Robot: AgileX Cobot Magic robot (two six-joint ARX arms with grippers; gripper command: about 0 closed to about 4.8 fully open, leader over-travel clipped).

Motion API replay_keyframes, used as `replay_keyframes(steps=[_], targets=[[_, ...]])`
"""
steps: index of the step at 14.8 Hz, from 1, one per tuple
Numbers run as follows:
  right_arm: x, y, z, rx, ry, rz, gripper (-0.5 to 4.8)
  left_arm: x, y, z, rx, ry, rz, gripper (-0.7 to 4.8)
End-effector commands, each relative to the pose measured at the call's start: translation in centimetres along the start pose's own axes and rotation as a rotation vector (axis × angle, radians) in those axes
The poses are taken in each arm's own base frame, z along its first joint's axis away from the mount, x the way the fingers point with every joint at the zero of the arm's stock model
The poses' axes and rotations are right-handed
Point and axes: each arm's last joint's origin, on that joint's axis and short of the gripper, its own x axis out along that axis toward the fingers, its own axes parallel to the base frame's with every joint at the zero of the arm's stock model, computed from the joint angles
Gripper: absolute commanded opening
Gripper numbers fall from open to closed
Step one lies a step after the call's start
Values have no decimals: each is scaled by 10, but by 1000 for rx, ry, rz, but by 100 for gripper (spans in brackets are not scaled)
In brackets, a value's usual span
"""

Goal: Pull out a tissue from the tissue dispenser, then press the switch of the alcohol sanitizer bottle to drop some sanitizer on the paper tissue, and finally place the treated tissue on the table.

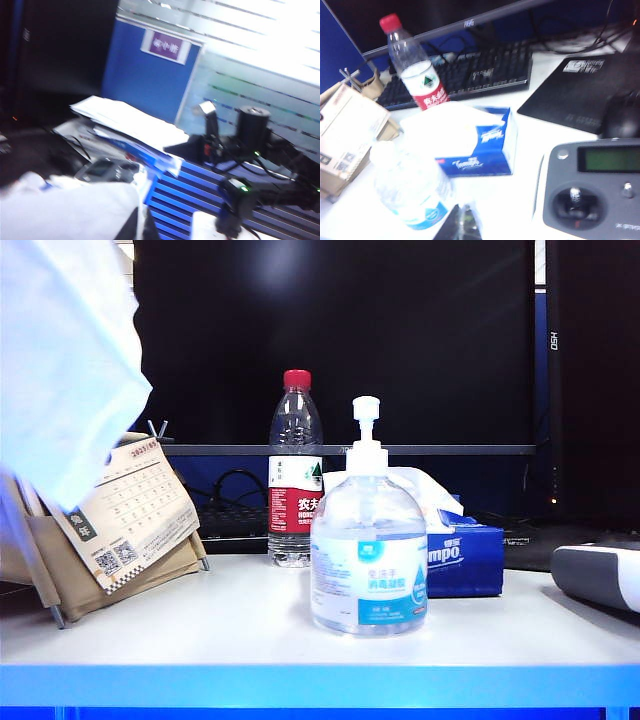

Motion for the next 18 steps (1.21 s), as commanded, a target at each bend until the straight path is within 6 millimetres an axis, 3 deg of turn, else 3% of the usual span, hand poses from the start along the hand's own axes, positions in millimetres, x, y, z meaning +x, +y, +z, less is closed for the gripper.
replay_keyframes(steps=[1,3,6,8,11,12,15,18], targets=[[-1,0,1,8,-10,4,-5,-10,-13,-47,-59,-40,51,-6],[-1,0,1,8,-9,5,-5,-14,-16,-71,-110,-56,89,-6],[-1,1,1,30,-15,12,-6,-14,-19,-71,-136,-12,45,-6],[-1,1,1,40,-14,15,-6,-14,-32,-64,-124,-27,24,-6],[-1,1,1,63,-13,15,-6,-18,-81,-50,77,-124,-32,-6],[-1,0,0,87,1,9,-6,-23,-117,-57,226,-84,-90,-6],[-1,1,-4,93,54,52,-6,-23,-119,-61,147,63,-111,-5],[-1,0,-4,85,52,47,-6,-23,-119,-61,140,73,-113,1]])
